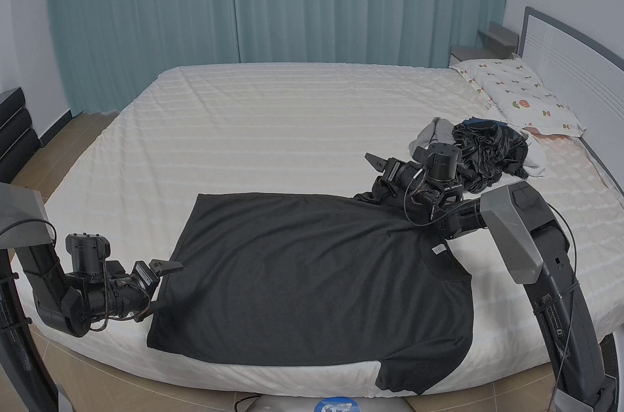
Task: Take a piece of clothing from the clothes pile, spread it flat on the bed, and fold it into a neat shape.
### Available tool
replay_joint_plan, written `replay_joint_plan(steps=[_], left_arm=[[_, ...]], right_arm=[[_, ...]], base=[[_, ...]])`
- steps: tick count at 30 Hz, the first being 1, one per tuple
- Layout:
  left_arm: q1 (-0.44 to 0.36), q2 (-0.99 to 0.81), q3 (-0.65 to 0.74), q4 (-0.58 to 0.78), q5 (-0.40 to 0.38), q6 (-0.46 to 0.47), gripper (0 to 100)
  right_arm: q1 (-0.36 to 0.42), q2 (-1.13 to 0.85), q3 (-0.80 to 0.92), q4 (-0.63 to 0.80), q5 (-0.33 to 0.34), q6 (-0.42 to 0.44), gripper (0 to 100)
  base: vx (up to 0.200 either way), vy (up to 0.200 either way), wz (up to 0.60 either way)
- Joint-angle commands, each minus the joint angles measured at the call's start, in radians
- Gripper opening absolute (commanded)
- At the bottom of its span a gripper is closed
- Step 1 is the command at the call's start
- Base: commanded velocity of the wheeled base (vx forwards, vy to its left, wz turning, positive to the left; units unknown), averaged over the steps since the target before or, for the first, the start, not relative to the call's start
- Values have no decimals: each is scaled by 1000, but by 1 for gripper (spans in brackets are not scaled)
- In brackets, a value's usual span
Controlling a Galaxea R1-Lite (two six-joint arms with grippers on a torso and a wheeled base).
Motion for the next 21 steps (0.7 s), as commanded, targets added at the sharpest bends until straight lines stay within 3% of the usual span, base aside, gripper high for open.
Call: replay_joint_plan(steps=[1, 12, 21], left_arm=[[0, 1, 0, 0, 0, 0, 100], [2, 1, 2, -2, 0, -5, 100], [8, -8, 17, -5, -20, -6, 100]], right_arm=[[-25, 26, -1, 25, -11, 2, 100], [-91, -24, 1, 44, -102, 79, 100], [-116, -241, 364, 8, -51, 111, 100]], base=[[0, 0, 0], [0, 0, 0], [0, 0, 0]])
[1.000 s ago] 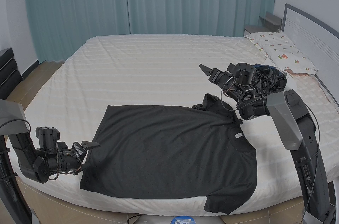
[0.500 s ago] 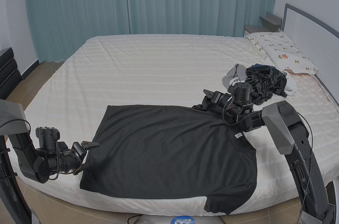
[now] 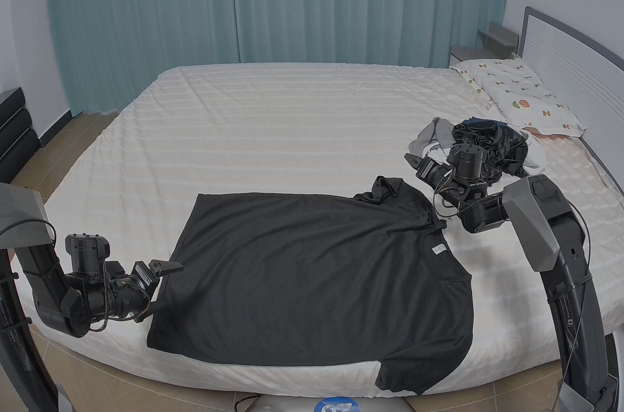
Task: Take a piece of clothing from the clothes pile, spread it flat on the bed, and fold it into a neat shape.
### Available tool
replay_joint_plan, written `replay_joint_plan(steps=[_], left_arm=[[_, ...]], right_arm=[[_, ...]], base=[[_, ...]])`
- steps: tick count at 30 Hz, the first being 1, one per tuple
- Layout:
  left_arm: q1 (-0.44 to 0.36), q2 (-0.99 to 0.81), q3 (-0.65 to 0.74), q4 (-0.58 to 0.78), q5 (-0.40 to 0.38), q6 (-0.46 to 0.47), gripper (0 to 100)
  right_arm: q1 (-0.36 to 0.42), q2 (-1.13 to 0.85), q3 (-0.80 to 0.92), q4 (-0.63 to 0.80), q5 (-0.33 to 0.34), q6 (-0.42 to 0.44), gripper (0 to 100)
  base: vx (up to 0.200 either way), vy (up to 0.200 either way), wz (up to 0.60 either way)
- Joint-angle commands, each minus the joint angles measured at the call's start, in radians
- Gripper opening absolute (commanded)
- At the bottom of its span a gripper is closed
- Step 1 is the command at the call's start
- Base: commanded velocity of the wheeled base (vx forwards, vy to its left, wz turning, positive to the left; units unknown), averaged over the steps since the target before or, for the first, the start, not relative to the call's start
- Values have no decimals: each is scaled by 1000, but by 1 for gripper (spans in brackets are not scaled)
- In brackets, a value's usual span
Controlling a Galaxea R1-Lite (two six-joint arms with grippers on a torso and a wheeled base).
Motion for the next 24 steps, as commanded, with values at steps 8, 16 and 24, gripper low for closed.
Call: replay_joint_plan(steps=[8, 16, 24], left_arm=[[33, -91, 17, -1, -19, -58, 100], [139, -120, 95, -38, -114, -51, 100], [145, -106, 130, -44, -123, 40, 100]], right_arm=[[-26, -331, 591, -127, 103, 4, 100], [-20, -492, 881, -147, 119, 12, 100], [-20, -616, 1151, -157, 120, 12, 100]], base=[[0, 0, 0], [0, 0, 0], [0, 0, 0]])
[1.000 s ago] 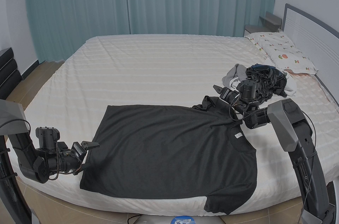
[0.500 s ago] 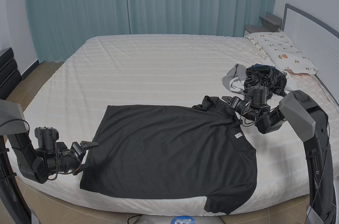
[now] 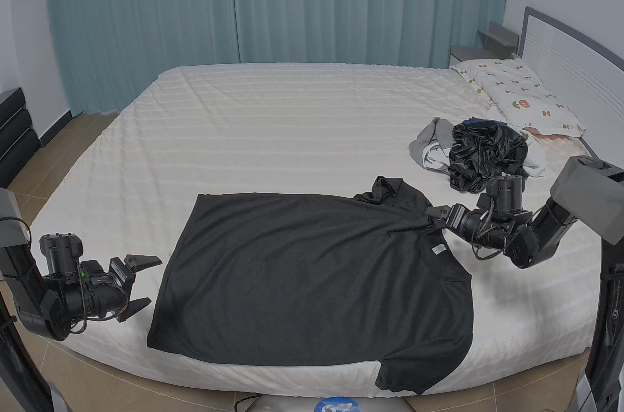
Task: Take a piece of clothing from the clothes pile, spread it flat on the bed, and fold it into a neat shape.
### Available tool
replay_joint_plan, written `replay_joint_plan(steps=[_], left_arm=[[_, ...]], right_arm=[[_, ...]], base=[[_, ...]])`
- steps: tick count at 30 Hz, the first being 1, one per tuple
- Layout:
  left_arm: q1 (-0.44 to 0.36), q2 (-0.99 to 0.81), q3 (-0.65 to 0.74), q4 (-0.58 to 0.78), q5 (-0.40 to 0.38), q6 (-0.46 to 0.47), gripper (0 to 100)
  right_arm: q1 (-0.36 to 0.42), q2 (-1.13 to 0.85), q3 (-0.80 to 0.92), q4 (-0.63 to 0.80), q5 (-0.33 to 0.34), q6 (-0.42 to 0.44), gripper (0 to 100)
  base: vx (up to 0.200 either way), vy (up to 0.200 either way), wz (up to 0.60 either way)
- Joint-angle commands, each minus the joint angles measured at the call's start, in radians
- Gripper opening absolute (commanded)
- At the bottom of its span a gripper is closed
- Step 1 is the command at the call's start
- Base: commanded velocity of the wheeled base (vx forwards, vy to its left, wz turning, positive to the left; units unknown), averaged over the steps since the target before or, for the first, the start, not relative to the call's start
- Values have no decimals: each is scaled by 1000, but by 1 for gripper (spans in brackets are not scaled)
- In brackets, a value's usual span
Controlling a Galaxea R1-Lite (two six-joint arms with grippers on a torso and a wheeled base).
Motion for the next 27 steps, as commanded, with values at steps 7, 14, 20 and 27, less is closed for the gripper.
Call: replay_joint_plan(steps=[7, 14, 20, 27], left_arm=[[25, 2, 39, -8, -19, 58, 100], [23, 16, 33, -10, -19, 60, 100], [25, 8, 30, -11, -16, 51, 100], [26, 14, 33, -16, -18, 51, 100]], right_arm=[[6, -165, 343, -132, 4, 5, 100], [18, -133, 277, -176, -2, 5, 100], [44, -99, 228, -175, -7, 5, 100], [73, -84, 204, -176, -10, 7, 100]], base=[[0, 0, 0], [0, 0, 0], [0, 0, 0], [0, 0, 0]])
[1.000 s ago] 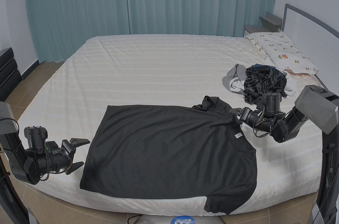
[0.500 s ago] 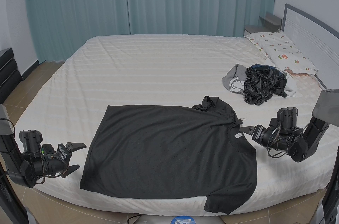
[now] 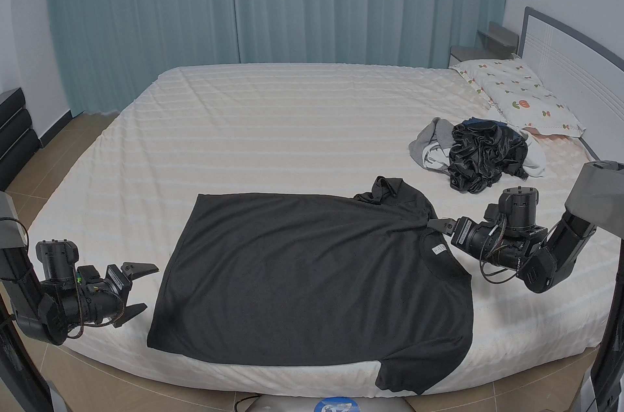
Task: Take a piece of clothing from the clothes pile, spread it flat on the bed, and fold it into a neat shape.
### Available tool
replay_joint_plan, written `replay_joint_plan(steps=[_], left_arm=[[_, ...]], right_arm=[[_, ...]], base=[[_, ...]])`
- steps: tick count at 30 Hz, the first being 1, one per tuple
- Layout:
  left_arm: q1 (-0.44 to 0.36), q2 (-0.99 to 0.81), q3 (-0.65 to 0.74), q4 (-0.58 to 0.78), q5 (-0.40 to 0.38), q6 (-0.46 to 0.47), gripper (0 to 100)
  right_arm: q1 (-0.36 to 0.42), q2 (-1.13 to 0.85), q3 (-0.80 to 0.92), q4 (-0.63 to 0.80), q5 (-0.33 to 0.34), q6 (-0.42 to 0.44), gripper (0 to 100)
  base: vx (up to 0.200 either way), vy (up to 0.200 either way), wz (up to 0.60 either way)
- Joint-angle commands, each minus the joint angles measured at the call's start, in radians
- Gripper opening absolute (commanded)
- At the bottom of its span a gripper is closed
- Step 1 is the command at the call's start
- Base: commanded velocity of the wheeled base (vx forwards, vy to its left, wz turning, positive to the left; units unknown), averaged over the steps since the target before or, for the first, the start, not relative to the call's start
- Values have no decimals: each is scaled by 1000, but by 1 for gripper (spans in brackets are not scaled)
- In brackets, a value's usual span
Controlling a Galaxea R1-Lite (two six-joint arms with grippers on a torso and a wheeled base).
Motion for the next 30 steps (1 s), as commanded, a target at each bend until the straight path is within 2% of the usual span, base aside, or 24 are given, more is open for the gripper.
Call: replay_joint_plan(steps=[1, 6, 11, 14, 19, 22, 25, 30], left_arm=[[-1, 5, 5, -1, -4, 1, 100], [-3, 6, 2, -1, -4, -2, 100], [-4, 11, -3, -1, -2, 0, 100], [-3, 11, -4, -1, -2, 0, 100], [-3, 9, -15, -1, 10, -7, 100], [-4, 13, -29, -1, 10, -54, 100], [-4, 17, -38, -1, 10, -66, 100], [-6, 31, -42, -1, 10, -66, 100]], right_arm=[[13, 18, -6, -1, -1, 0, 100], [13, 23, -20, -1, -3, 0, 100], [10, 52, -75, 9, -4, 0, 100], [10, 69, -141, 61, -6, -1, 100], [4, 104, -269, 140, -6, -1, 100], [5, 173, -433, 235, -6, 0, 100], [21, 222, -542, 331, -4, 5, 100], [62, 302, -690, 414, -21, 6, 100]], base=[[200, 0, 0], [200, 0, 0], [0, 0, 0], [0, 0, 0], [0, 0, 0], [0, 0, 0], [0, 0, 0], [0, 0, 0]])
